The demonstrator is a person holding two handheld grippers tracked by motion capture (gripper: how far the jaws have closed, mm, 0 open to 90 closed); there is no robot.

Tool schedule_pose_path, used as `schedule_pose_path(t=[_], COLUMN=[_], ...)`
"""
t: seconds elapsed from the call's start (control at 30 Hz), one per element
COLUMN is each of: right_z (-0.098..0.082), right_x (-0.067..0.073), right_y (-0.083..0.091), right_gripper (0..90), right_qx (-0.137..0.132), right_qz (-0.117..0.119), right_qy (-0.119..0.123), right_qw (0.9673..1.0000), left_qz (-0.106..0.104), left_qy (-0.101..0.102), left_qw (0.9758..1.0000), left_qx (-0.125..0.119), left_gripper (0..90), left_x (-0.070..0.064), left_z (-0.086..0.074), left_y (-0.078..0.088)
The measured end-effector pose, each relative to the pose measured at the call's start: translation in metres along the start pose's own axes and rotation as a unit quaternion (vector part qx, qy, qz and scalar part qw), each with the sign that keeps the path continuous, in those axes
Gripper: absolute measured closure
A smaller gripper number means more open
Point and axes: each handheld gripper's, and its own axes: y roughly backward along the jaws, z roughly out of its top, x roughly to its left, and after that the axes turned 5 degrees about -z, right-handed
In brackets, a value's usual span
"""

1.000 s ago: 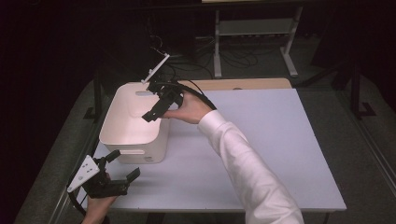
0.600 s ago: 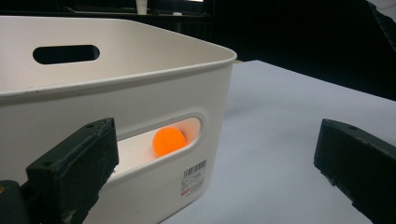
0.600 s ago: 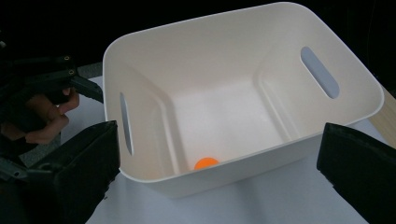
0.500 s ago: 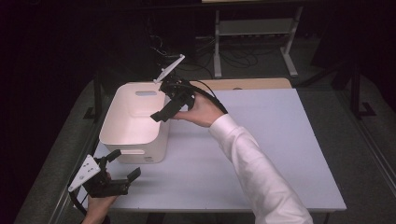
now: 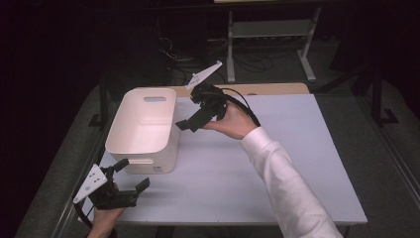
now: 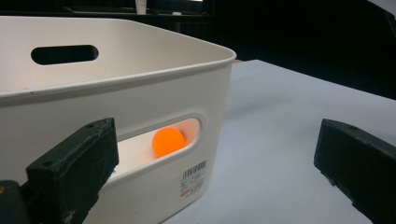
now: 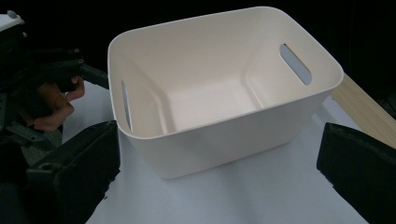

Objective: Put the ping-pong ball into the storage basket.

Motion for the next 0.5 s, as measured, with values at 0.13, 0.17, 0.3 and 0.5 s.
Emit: schedule_pose_path(t=[0.13,0.17,0.3,0.5], right_z=[-0.007,-0.014,-0.023,-0.040], right_x=[0.000,0.000,-0.004,-0.009], right_y=[0.007,0.011,0.016,0.030], right_gripper=[0.0,0.0,0.0,0.0], right_qx=[-0.004,-0.009,-0.016,-0.033], right_qz=[-0.005,-0.008,-0.012,-0.026], right_qy=[-0.007,-0.011,-0.013,-0.027], right_qw=[1.0000,0.9999,0.9997,0.9987], left_qz=[0.000,0.000,0.003,0.001], left_qy=[-0.005,-0.004,-0.003,-0.002], left_qw=[1.0000,1.0000,1.0000,1.0000], left_qx=[0.001,0.002,0.005,0.001], left_gripper=[0.0,0.0,0.0,0.0], left_x=[0.000,0.000,0.000,0.000], left_z=[0.000,0.000,0.000,0.000], left_y=[0.000,0.000,0.000,-0.001])
